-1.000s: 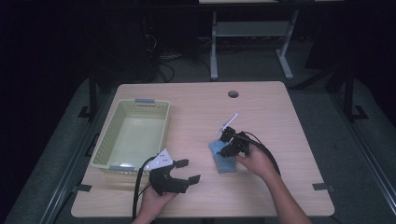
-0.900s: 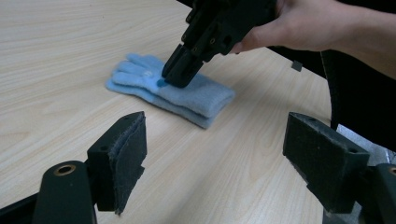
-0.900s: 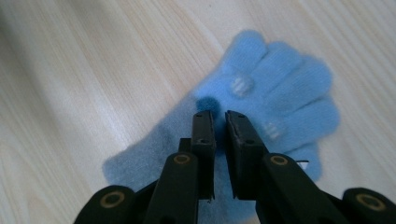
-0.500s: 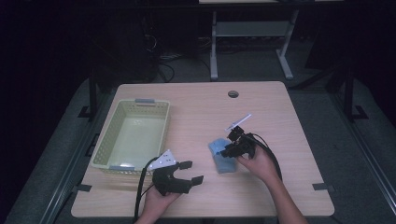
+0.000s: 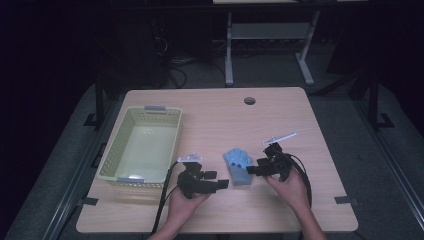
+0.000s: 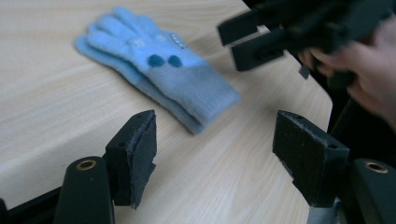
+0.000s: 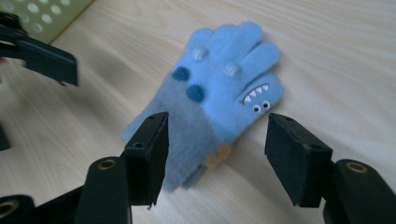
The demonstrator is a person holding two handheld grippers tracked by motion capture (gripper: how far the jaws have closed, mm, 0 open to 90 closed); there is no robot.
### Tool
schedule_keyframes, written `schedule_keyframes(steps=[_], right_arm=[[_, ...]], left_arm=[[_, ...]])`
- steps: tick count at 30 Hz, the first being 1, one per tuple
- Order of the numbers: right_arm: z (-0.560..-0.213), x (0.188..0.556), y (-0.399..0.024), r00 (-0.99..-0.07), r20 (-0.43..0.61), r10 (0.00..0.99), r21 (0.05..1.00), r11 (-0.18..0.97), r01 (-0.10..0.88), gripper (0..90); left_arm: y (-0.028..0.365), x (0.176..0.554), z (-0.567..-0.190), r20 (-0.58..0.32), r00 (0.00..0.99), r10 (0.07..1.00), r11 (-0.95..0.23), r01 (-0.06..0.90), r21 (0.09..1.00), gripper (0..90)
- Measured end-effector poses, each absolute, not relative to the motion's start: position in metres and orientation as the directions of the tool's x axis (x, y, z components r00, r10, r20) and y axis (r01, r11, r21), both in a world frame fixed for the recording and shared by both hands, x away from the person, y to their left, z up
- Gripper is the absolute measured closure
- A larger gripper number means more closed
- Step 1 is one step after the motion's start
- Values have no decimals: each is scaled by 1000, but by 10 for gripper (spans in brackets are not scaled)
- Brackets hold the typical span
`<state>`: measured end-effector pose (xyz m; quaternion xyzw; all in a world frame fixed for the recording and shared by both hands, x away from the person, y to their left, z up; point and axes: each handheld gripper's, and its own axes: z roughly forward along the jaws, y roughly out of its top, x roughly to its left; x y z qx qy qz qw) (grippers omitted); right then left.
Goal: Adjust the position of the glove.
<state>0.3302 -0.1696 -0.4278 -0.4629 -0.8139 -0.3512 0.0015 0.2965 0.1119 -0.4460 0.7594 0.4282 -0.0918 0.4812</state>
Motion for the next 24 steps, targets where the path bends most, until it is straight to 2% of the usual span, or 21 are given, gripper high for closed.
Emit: schedule_keyframes(steps=[3,8,12,16,21,24], right_arm=[[-435,325,-179,-538,420,731,580,240,779,405],[-447,323,-186,-508,468,723,563,200,802,413],[-455,322,-192,-441,554,706,544,94,834,434],[-459,321,-191,-407,564,718,526,68,848,457],[-464,319,-193,-373,629,682,499,14,866,477],[-467,318,-190,-372,628,683,491,23,871,486]], left_arm=[[106,307,-453,-633,544,551,-128,804,580,309],[100,316,-458,-680,485,550,-87,843,531,341],[96,324,-460,-686,451,571,-75,861,503,370],[92,329,-463,-699,426,574,-75,878,473,375],[90,330,-468,-716,384,583,-61,900,433,372],[89,329,-470,-719,378,584,-58,902,427,382]])
